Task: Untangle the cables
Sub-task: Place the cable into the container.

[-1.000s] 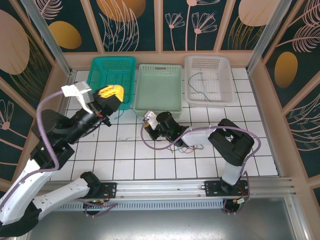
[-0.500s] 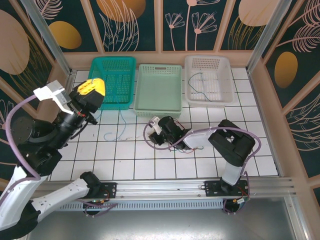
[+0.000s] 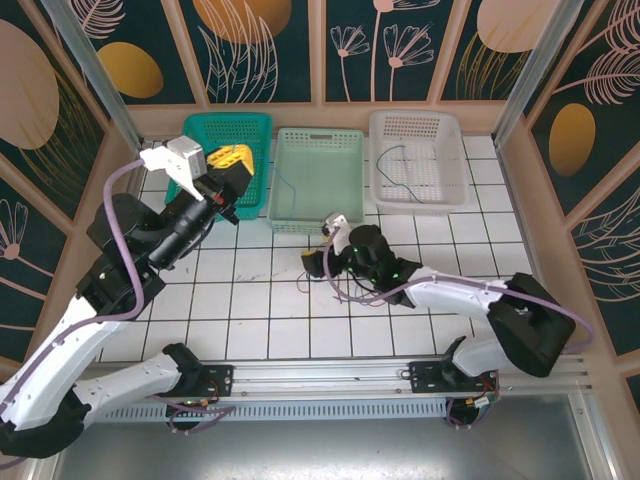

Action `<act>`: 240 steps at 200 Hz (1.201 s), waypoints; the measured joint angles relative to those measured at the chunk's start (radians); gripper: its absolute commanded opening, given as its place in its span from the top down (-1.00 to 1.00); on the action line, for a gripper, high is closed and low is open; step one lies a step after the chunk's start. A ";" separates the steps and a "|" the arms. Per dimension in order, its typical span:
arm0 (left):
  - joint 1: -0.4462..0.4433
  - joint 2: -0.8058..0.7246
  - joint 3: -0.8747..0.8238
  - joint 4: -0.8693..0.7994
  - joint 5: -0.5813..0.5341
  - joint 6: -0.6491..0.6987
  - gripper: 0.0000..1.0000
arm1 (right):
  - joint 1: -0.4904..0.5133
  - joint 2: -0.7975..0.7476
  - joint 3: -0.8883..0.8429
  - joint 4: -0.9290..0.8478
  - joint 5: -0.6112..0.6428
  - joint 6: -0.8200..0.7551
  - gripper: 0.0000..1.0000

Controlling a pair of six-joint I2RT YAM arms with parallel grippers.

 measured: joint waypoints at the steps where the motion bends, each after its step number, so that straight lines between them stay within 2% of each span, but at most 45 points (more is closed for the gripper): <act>1: 0.000 0.000 0.000 0.000 0.000 0.000 0.83 | -0.002 -0.002 -0.001 -0.001 0.000 0.000 -0.58; 35: 0.000 0.036 0.000 0.002 0.000 0.004 0.84 | -0.064 -0.049 -0.010 -0.033 0.027 0.023 -0.58; 163: 0.020 0.254 0.102 -0.002 -0.039 0.063 0.78 | -0.179 -0.161 -0.110 -0.198 0.095 0.099 -0.58; 240: 0.106 0.520 0.248 -0.003 -0.020 0.085 0.77 | -0.204 -0.259 -0.172 -0.237 0.110 0.142 -0.58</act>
